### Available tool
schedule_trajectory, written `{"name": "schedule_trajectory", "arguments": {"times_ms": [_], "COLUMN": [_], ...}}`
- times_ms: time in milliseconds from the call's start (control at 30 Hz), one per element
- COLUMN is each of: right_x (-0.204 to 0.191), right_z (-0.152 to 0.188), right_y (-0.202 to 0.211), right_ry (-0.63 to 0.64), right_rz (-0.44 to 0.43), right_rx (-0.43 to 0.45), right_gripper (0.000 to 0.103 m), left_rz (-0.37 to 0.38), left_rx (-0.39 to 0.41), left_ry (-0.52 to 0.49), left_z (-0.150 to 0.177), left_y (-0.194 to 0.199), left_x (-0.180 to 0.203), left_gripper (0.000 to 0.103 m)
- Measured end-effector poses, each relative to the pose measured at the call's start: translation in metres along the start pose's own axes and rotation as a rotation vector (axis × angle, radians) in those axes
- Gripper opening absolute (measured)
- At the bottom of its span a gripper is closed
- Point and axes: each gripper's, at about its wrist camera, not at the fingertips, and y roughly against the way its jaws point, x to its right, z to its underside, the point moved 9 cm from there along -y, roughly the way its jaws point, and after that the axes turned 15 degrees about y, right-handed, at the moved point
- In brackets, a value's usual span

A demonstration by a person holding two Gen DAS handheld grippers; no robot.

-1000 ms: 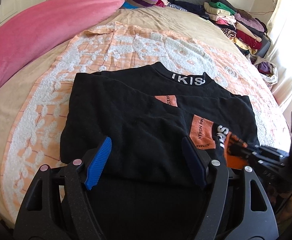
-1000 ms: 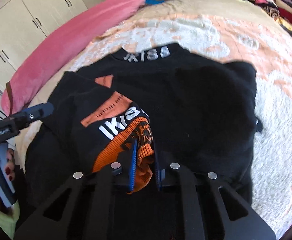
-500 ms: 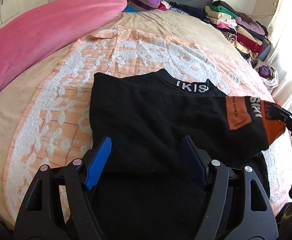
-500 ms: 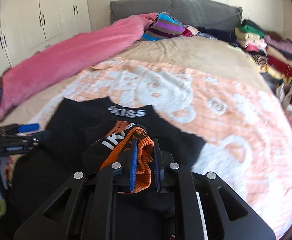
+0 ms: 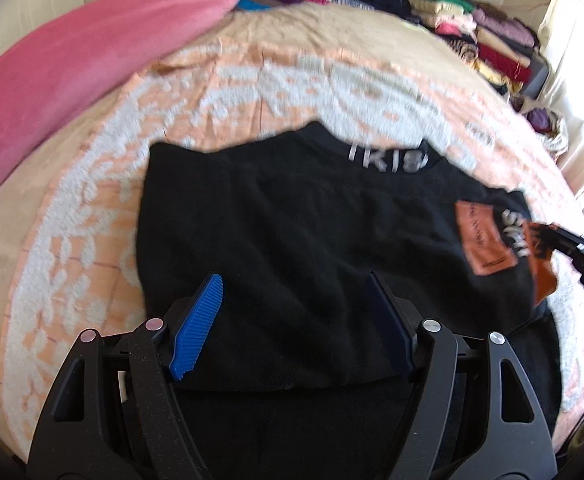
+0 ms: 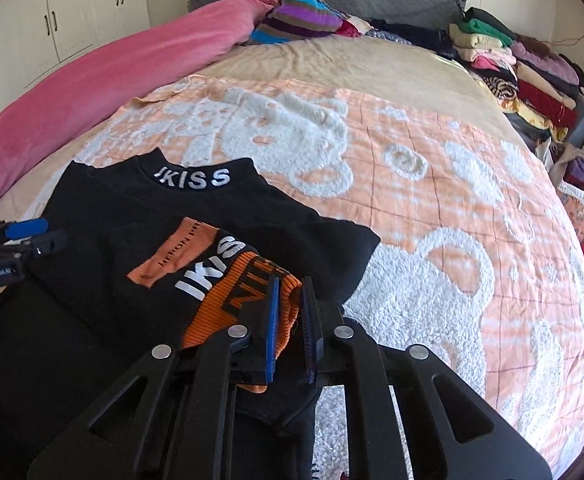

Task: Fold small clothes
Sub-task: 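Lay the cuff back flat on the shirt and open the right gripper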

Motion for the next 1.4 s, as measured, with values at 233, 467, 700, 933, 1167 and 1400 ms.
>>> {"name": "schedule_trajectory", "arguments": {"times_ms": [233, 467, 700, 933, 1167, 1400], "right_x": [0.017, -0.012, -0.059, -0.049, -0.049, -0.05], "right_z": [0.009, -0.012, -0.009, 0.016, 0.018, 0.01], "right_y": [-0.004, 0.019, -0.001, -0.029, -0.031, -0.023], "right_ry": [-0.014, -0.017, 0.034, 0.014, 0.012, 0.038], "right_rz": [0.073, -0.094, -0.185, -0.135, -0.141, -0.115], "right_rx": [-0.034, 0.075, 0.021, -0.098, -0.103, -0.085], "right_gripper": [0.005, 0.006, 0.028, 0.028, 0.028, 0.042], "left_rz": [-0.02, -0.014, -0.014, -0.009, 0.0, 0.002], "left_rx": [-0.004, -0.004, -0.004, -0.008, -0.016, -0.018], "left_ry": [-0.028, -0.029, -0.025, -0.03, -0.03, -0.021], "left_z": [0.01, 0.012, 0.013, 0.014, 0.018, 0.019], "left_y": [-0.008, -0.006, -0.005, -0.006, -0.005, 0.003], "left_x": [-0.001, -0.001, -0.002, -0.001, -0.004, -0.005], "left_gripper": [0.068, 0.068, 0.069, 0.069, 0.069, 0.069]}}
